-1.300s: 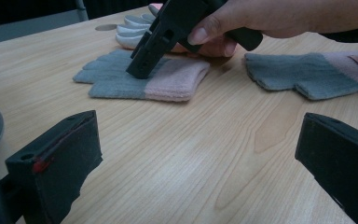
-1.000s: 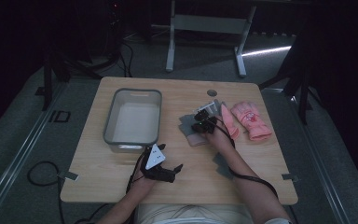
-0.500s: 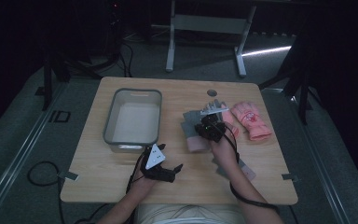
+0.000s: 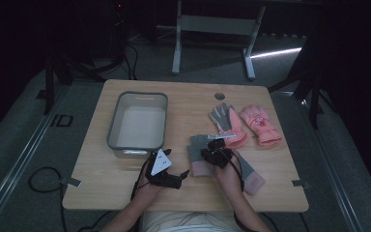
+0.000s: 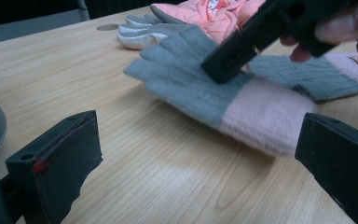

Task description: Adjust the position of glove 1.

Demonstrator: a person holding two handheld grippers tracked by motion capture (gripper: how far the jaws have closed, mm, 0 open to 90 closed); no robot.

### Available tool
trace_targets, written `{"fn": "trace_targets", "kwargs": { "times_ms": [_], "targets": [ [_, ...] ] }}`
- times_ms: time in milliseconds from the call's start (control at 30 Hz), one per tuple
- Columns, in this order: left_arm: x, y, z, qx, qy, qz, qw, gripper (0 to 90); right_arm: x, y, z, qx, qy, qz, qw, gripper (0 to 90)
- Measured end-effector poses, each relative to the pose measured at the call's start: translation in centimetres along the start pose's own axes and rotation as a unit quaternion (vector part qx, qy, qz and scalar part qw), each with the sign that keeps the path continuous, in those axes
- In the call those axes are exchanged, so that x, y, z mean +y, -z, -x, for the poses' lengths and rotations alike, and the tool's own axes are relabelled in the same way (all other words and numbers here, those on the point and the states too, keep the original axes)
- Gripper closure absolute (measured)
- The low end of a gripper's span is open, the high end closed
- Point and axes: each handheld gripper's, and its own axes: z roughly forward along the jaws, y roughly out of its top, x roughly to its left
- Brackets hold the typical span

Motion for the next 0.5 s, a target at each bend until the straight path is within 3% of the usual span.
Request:
{"fn": "trace_targets", "kwargs": {
  "times_ms": [333,500],
  "targets": [
    [0.0,0.0,0.0,0.000,0.000,-0.001,1.0000,0.0,-0.7,-1.7,0.0,-0.008,-0.020,-0.008,0.9997,83.5],
    [0.0,0.0,0.0,-0.003,0.002,-0.002,1.0000,0.0,-1.0,-2.6,-0.1,-0.017,-0.021,-0.007,0.9996,75.1]
  ]
}}
